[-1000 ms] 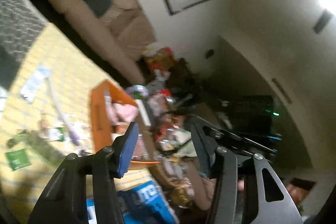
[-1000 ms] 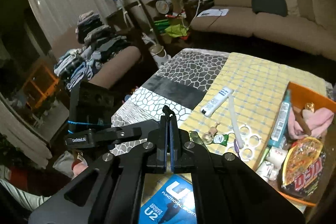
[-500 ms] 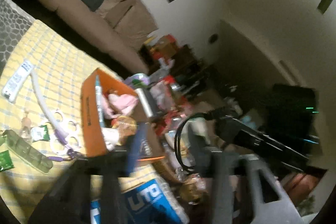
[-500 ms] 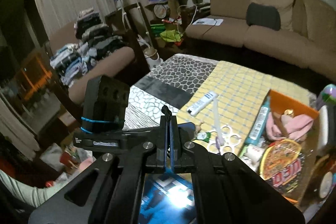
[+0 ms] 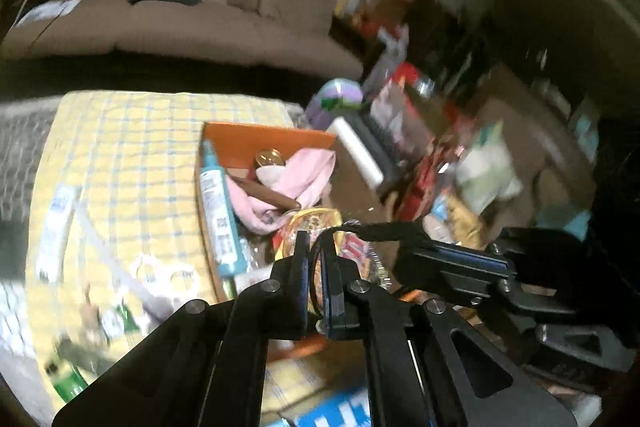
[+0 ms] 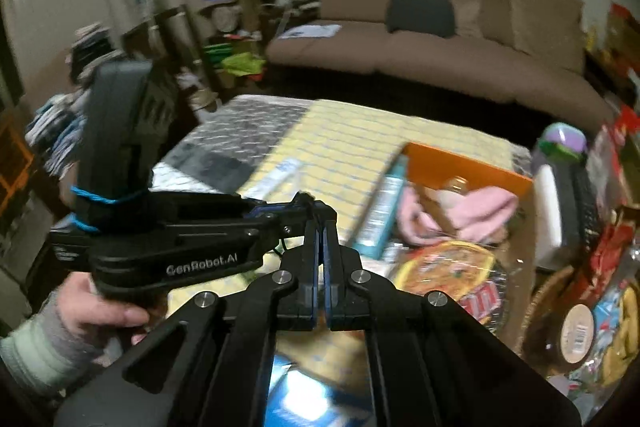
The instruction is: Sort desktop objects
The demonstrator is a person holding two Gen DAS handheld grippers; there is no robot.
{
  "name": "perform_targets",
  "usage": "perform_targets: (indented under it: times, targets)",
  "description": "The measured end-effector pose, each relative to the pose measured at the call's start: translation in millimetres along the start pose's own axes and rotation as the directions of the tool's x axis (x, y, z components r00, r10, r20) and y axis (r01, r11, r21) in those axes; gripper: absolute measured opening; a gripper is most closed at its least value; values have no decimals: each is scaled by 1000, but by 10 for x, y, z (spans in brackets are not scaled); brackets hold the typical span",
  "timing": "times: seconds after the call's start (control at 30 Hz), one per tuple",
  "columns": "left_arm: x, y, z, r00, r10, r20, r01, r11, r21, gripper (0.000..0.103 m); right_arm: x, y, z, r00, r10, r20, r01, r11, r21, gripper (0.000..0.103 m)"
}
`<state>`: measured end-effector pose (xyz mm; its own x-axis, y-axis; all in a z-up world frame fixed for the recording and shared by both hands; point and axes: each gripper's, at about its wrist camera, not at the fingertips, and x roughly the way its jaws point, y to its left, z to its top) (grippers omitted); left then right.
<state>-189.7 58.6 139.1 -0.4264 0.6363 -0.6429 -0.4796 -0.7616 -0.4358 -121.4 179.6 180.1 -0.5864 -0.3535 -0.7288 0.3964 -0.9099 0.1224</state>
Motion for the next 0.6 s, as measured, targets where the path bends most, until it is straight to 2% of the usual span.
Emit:
perform_targets:
  times: [0.13, 0.27, 0.33, 0.47, 0.6]
  targets:
    - [526, -152, 282, 995, 63, -83, -59, 997, 52, 3, 254, -508, 93, 999, -37, -15, 38, 997, 61, 2]
    - [926, -177, 460, 982, 135, -130, -123, 988, 95, 3, 479, -875, 171, 998, -55, -26, 58, 994, 97, 2]
    - [999, -190, 459, 983, 113, -144, -101, 991, 91, 3, 507, -1004, 141, 999, -33, -19, 35, 992, 120, 2]
    - [1072, -422, 310, 976, 91, -198, -62, 987, 151, 3, 466, -1114, -54, 999, -29, -38, 33, 992, 121, 2]
    - [1243, -642, 90, 951, 97, -294, -42, 982, 186, 7, 423, -1236, -361, 996, -4, -91, 19, 985, 172, 5]
